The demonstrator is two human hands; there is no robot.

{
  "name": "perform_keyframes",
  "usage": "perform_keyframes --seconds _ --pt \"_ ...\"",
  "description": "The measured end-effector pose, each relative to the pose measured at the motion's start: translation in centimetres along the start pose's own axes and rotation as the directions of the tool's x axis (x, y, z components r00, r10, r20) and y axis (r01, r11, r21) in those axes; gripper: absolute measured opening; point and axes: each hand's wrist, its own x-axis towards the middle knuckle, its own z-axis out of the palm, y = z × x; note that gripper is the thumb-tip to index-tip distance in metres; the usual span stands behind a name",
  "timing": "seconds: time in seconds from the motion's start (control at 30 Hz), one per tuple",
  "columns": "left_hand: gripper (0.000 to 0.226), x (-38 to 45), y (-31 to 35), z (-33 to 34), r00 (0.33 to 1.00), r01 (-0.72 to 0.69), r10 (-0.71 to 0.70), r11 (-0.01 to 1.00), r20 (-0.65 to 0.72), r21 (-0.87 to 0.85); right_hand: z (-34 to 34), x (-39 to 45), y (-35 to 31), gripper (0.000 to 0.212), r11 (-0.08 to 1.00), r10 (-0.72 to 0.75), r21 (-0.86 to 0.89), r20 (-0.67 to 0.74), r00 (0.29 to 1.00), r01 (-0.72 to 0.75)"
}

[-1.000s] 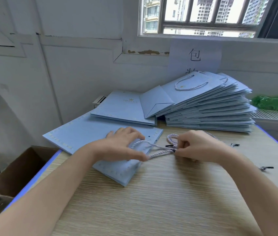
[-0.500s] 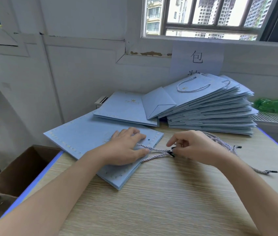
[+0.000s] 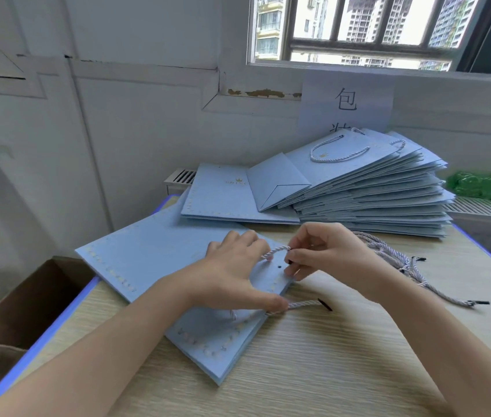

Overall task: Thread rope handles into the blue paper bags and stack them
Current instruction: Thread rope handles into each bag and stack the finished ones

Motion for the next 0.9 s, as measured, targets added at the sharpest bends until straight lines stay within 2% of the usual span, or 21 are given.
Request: perform_keyframes --seconds 0.17,0.23,0.33,0.43,0.5,0.63,0.77,0.9 --pt "0.047 0.1 0.0 -0.1 1.0 -0.001 0.0 1.0 -0.016 -0.024 1.0 0.8 1.0 0.014 0.929 -0.084 -0.366 -0.074 0.994 0.051" --pt "0.047 0.1 0.0 -0.1 1.0 0.004 -0.005 1.0 -0.017 -0.027 1.3 1.0 1.2 0.015 0.89 -0.111 -0.451 -0.074 0.991 0.065" --pt "0.053 0.1 0.0 -0.2 1.0 0.021 -0.022 0.998 -0.019 -0.06 1.5 1.1 1.4 0.016 0.867 -0.165 -0.486 -0.073 0.983 0.109" --pt "0.05 -0.1 -0.1 -0.7 0.996 0.058 -0.07 0.973 -0.048 -0.222 1.6 0.9 1.4 0.011 0.807 -0.192 -0.575 -0.034 0.981 0.139" --pt "0.04 -0.2 -0.3 -1.1 0.992 0.061 -0.092 0.948 -0.083 -0.312 1.3 0.7 1.1 0.015 0.783 -0.193 -0.602 0.003 0.981 0.156" --pt "0.018 -0.4 -0.4 -1.8 0.987 0.036 -0.094 0.92 -0.13 -0.39 0.6 0.0 0.4 0.025 0.755 -0.222 -0.628 0.026 0.975 0.189" --pt "0.041 -0.5 -0.3 -2.3 0.981 0.006 -0.096 0.882 -0.168 -0.471 0.5 -0.3 0.2 0.018 0.74 -0.365 -0.631 -0.089 0.927 0.231" --pt "0.042 -0.1 -0.7 -2.2 0.955 -0.028 -0.126 0.864 -0.27 -0.503 1.1 -0.1 0.6 0.006 0.744 -0.437 -0.626 -0.193 0.879 0.233"
